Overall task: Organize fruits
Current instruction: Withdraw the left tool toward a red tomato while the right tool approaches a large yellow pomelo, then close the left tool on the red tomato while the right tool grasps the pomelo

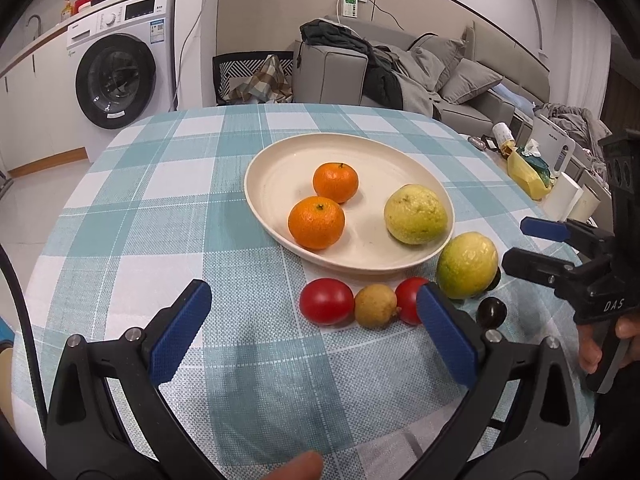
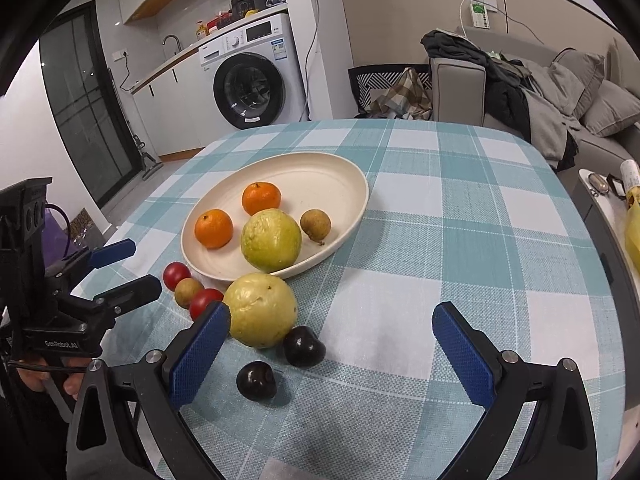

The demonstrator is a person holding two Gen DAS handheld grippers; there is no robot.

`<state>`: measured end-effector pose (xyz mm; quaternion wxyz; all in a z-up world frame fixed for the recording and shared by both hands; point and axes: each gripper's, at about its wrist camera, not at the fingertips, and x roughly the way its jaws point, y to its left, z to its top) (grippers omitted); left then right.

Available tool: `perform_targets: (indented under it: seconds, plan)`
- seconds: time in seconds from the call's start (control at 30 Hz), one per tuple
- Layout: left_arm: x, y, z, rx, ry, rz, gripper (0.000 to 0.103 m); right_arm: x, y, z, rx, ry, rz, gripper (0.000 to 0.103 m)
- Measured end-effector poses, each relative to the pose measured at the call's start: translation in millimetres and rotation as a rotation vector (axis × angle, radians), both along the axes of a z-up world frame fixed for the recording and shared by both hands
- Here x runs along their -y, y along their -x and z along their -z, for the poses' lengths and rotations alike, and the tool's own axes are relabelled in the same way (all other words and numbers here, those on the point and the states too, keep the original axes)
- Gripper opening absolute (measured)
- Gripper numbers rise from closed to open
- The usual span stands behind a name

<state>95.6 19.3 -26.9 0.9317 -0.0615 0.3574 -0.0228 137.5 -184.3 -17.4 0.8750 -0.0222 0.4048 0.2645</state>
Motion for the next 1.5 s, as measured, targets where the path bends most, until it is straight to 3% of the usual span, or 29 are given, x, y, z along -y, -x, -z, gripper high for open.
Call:
perform_targets:
  seconds: [0.53,0.73,1.2,1.37,1.5]
  plan:
    - [-13,-12,12,-0.060,0.032,-0.053,0.100,-15,5,11,-0.042,-0.031,-0.060,0.098]
    - [-17,-17,17,-0.094,0.052,-0.062,0.082,-22,5,11,-0.050,-0.040,-0.084,0.087]
    - [-20,-23,22,-0.104,0.083,-0.034,0.067,-31,3,15,-0.062,-0.038,-0.099,0.073]
    - [-18,-22,21,-0.098,0.097,-0.009,0.054,-33,4,16,-0.063,-0.038,-0.112,0.066]
    - [-13,-19,19,-0.087,0.106,0.029,0.038,-34,4,16,-0.060,-0.038,-0.119,0.060]
